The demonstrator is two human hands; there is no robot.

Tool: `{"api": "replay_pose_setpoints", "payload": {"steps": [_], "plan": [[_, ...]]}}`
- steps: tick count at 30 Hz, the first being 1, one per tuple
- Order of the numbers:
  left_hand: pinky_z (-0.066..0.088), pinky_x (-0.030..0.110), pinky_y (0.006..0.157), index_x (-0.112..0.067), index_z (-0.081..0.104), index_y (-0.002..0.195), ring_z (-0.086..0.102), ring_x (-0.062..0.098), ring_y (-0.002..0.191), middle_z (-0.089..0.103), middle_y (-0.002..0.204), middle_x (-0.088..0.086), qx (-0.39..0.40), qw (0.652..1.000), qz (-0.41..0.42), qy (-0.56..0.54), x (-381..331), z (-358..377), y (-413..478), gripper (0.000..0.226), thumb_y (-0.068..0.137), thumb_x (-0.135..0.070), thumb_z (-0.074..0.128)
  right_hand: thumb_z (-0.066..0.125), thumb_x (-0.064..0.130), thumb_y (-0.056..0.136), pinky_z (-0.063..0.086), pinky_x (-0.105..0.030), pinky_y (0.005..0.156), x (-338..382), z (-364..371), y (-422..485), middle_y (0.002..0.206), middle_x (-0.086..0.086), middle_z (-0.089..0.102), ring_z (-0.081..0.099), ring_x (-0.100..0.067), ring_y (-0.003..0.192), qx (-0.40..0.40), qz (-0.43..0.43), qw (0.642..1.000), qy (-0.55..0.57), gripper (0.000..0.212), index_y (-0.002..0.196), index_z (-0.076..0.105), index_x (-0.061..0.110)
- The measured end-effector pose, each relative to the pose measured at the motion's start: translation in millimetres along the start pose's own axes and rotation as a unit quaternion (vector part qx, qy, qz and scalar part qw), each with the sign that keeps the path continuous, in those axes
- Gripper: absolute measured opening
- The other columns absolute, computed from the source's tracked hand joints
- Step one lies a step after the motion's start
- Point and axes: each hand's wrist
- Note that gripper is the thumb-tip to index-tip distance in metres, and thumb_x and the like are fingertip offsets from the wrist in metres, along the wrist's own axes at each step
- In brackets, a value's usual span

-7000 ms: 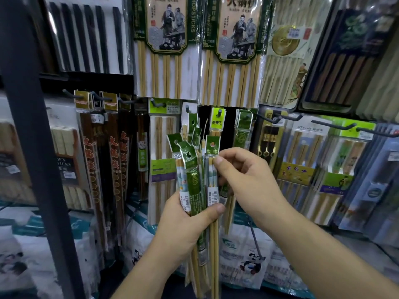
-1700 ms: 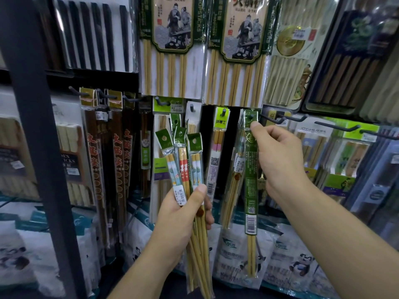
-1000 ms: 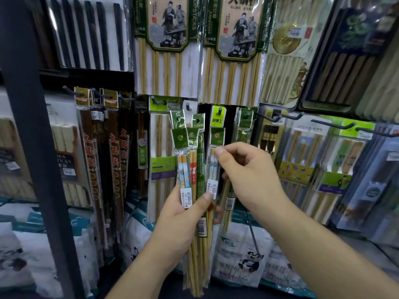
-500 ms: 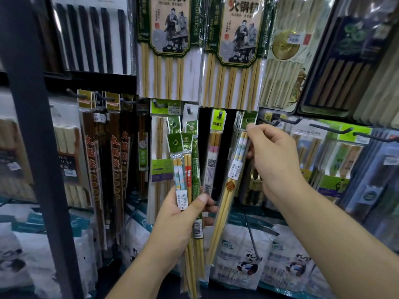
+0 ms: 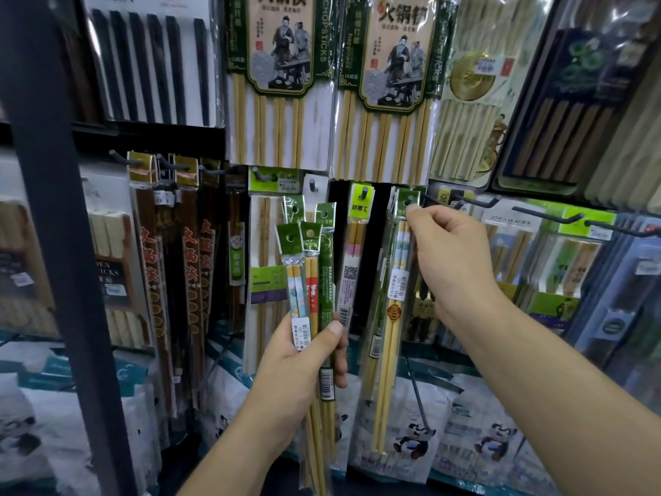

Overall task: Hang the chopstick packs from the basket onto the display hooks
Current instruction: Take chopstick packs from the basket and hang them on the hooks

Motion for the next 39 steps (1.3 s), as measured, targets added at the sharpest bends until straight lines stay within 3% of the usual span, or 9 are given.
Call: {"api": "replay_pose_setpoints", "payload": {"steps": [3, 6, 10, 17, 22, 25, 34, 37, 39], "plan": [[0.056, 0.032, 0.054, -0.008, 0.07, 0.103, 0.063, 0.02, 0.063, 0.069, 0.08, 0.008, -0.001, 0.999, -0.009, -0.034, -2, 1, 0, 0.011, 0.099, -0.013, 0.062, 0.059, 0.034, 0.101, 0.051, -0.029, 0.083, -5, -1, -2, 0.051, 0.008, 0.034, 0.032, -0.011, 0.049, -0.004, -0.002, 1.0, -0.011, 0.042, 0.069, 0.054, 0.006], [0.056, 0.034, 0.055, -0.014, 0.078, 0.091, 0.062, 0.021, 0.063, 0.068, 0.079, 0.011, -0.003, 0.999, -0.015, -0.048, -7, 2, 2, 0.027, 0.103, -0.01, 0.055, 0.063, 0.039, 0.098, 0.048, -0.027, 0.063, -10, -3, -5, 0.055, 0.011, 0.043, 0.041, -0.01, 0.053, -0.019, -0.008, 1.0, -0.013, 0.034, 0.078, 0.059, 0.011], [0.058, 0.039, 0.059, -0.005, 0.07, 0.111, 0.063, 0.027, 0.064, 0.067, 0.077, 0.015, -0.004, 1.0, -0.004, -0.031, -11, 2, 4, 0.019, 0.105, -0.009, 0.053, 0.065, 0.036, 0.097, 0.038, -0.015, 0.047, -11, -6, -16, 0.05, 0.016, 0.044, 0.039, -0.002, 0.047, -0.019, -0.036, 0.999, -0.008, 0.029, 0.077, 0.055, 0.018], [0.063, 0.037, 0.063, -0.015, 0.07, 0.1, 0.072, 0.026, 0.068, 0.073, 0.076, 0.011, 0.034, 0.999, 0.013, 0.037, -10, 14, -1, 0.005, 0.099, -0.014, 0.065, 0.066, 0.031, 0.096, 0.048, -0.011, 0.06, 1, 1, -39, 0.077, 0.011, 0.071, 0.061, 0.003, 0.066, 0.132, -0.064, 0.989, 0.006, 0.006, 0.093, 0.071, 0.033], [0.064, 0.036, 0.068, -0.036, 0.075, 0.087, 0.076, 0.026, 0.079, 0.077, 0.083, 0.011, 0.059, 0.997, 0.009, 0.043, -10, 17, 0, 0.022, 0.096, -0.018, 0.067, 0.066, 0.028, 0.098, 0.046, -0.014, 0.052, 1, 2, -37, 0.058, 0.011, 0.057, 0.057, -0.005, 0.056, 0.117, -0.057, 0.991, 0.016, 0.013, 0.085, 0.07, 0.028], [0.059, 0.02, 0.068, -0.041, 0.078, 0.091, 0.076, 0.011, 0.087, 0.079, 0.091, -0.004, 0.029, 0.998, 0.028, 0.046, -10, 17, 4, 0.024, 0.096, -0.021, 0.066, 0.063, 0.028, 0.1, 0.044, -0.014, 0.049, 4, -2, -32, 0.058, 0.004, 0.053, 0.053, -0.007, 0.053, 0.093, -0.046, 0.994, 0.031, 0.021, 0.08, 0.068, 0.022], [0.046, 0.027, 0.05, -0.03, 0.076, 0.108, 0.046, 0.015, 0.051, 0.05, 0.067, 0.001, 0.058, 0.998, 0.017, 0.03, -20, 6, 10, 0.024, 0.092, -0.038, 0.061, 0.057, 0.041, 0.102, 0.036, -0.017, 0.045, 2, -11, -14, 0.069, -0.008, 0.036, 0.038, -0.02, 0.061, 0.065, 0.045, 0.996, 0.035, 0.044, 0.078, 0.054, 0.004], [0.038, 0.025, 0.043, -0.01, 0.06, 0.109, 0.038, 0.013, 0.046, 0.049, 0.066, 0.0, 0.054, 0.998, 0.005, 0.034, -18, 6, 10, 0.054, 0.08, -0.054, 0.068, 0.056, 0.042, 0.102, 0.038, -0.014, 0.049, 1, -9, -12, 0.069, -0.008, 0.037, 0.037, -0.02, 0.06, 0.061, 0.049, 0.997, 0.025, 0.052, 0.085, 0.05, -0.007], [0.036, 0.023, 0.04, -0.006, 0.049, 0.098, 0.037, 0.012, 0.045, 0.052, 0.066, 0.001, 0.035, 0.999, 0.006, 0.035, -16, 7, 12, 0.052, 0.086, -0.053, 0.066, 0.056, 0.042, 0.102, 0.039, -0.015, 0.057, 2, -9, -10, 0.068, -0.008, 0.036, 0.033, -0.02, 0.059, 0.053, 0.045, 0.997, 0.016, 0.055, 0.085, 0.049, -0.01]]}}
Point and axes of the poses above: each hand's wrist, its own y-axis towards the middle knuckle, its own z-axis out of the palm, x = y × z
